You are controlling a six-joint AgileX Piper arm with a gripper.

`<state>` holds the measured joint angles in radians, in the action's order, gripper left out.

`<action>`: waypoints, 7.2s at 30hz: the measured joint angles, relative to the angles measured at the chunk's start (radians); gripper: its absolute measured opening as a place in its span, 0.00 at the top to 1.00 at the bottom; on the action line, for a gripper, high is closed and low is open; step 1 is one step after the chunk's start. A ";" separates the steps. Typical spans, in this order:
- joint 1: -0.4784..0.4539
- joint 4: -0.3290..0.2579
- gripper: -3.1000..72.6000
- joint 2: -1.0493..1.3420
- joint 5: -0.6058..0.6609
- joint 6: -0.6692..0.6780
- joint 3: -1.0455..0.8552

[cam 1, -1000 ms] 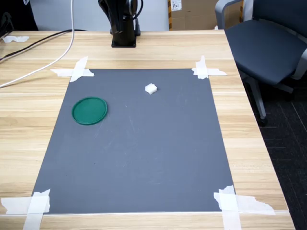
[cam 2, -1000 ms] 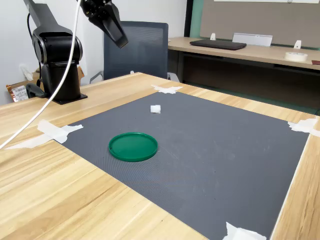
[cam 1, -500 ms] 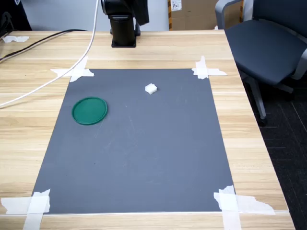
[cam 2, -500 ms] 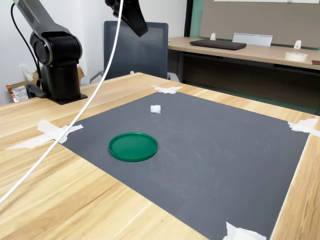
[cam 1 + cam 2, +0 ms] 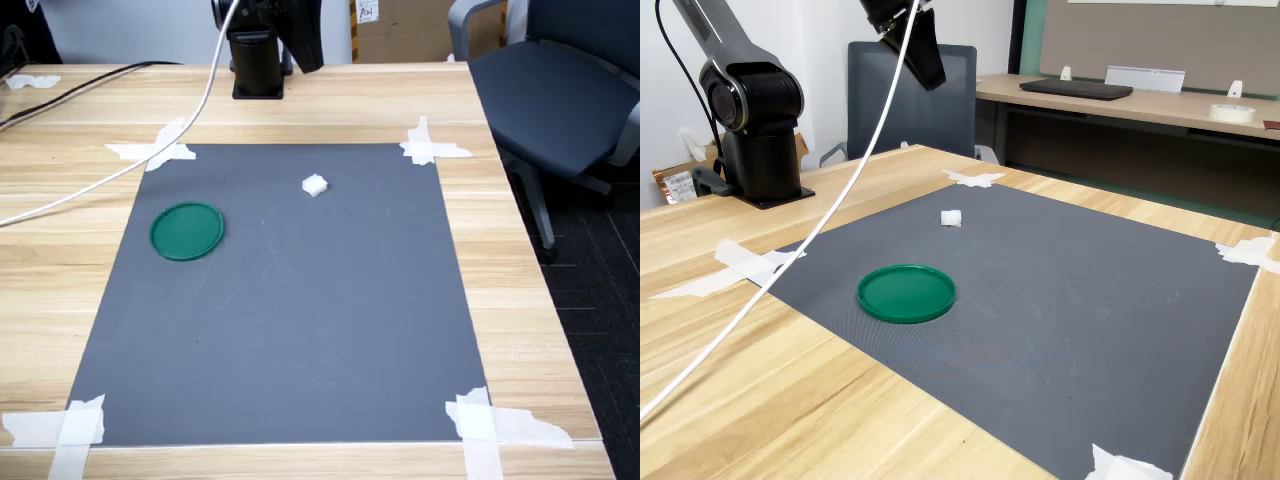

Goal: Grasp a white terminal and put it in the green lid.

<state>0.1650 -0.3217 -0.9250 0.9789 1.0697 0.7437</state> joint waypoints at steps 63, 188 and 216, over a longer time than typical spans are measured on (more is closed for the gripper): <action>0.091 0.169 0.38 -0.417 -0.032 -0.264 0.190; 0.218 0.305 0.37 -0.694 -0.167 -0.591 0.096; 0.218 0.309 0.56 -0.547 -0.194 -0.557 0.097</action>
<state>0.3828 -0.0129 -1.4721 0.7844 0.5127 0.8409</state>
